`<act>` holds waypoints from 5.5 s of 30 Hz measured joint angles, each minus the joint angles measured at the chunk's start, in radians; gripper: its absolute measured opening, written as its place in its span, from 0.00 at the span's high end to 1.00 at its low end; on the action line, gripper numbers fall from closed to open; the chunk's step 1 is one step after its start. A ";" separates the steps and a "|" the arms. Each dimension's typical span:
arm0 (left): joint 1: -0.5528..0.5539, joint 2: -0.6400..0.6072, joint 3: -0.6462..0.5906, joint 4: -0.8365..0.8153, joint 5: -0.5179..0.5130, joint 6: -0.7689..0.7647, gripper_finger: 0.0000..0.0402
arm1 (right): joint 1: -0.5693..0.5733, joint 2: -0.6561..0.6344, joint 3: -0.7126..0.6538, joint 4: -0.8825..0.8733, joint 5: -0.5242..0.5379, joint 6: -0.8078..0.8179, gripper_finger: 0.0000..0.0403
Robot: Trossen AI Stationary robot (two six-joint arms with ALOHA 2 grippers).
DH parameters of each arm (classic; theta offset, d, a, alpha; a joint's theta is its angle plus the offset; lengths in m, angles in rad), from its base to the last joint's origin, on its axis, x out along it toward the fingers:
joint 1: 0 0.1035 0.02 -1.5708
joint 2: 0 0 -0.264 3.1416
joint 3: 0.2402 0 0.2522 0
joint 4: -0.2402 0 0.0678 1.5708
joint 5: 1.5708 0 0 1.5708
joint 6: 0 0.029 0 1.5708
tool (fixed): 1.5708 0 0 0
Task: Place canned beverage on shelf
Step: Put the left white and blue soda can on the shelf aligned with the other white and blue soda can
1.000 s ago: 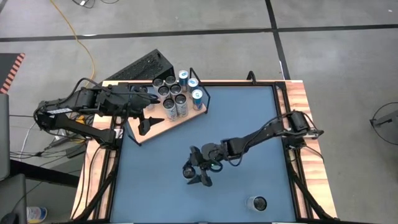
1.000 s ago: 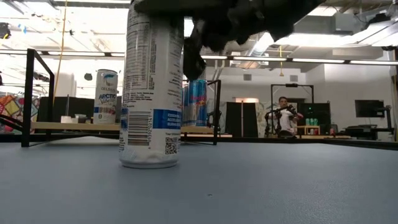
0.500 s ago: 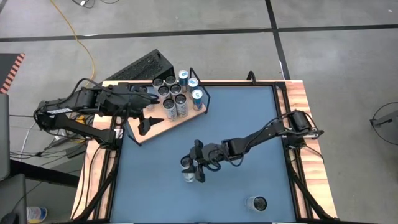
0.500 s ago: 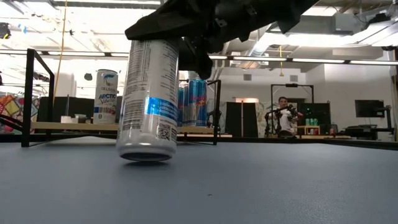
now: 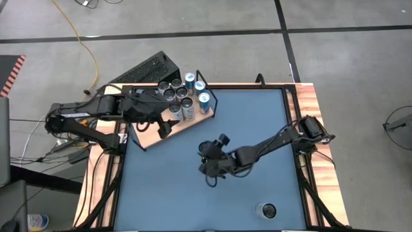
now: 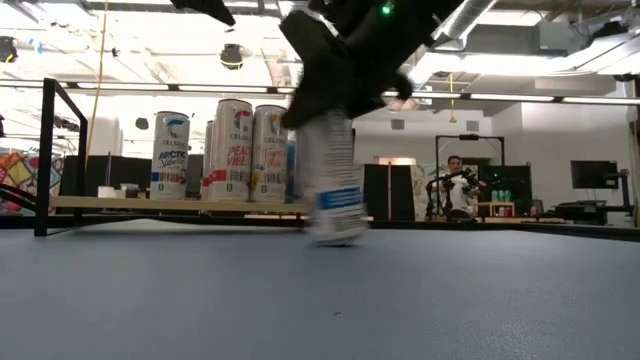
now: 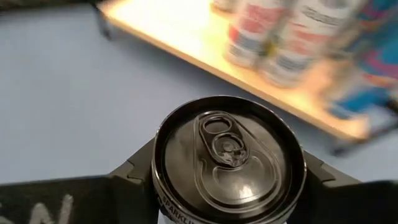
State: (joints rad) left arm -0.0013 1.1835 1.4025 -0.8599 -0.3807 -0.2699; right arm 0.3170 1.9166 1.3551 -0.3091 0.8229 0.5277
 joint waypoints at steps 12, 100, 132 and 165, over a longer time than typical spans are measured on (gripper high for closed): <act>-0.050 0.072 0.000 0.006 0.018 0.055 0.10 | 0.031 -0.024 0.062 0.078 -0.114 -0.219 0.45; -0.226 0.800 0.027 1.797 1.522 -0.635 0.10 | 0.150 -0.552 0.065 0.468 -1.591 -0.981 0.42; -0.169 0.795 0.093 1.561 1.324 -0.524 0.10 | 0.014 -0.518 0.065 0.521 -1.871 -0.784 0.42; -0.061 0.779 0.092 1.265 1.136 -0.211 0.10 | 0.119 -0.517 0.065 0.335 -1.148 -0.787 0.42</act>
State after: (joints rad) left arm -0.0626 1.9627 1.4948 0.4047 0.7549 -0.4808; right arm 0.4357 1.3998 1.4200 0.0263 -0.3254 -0.2594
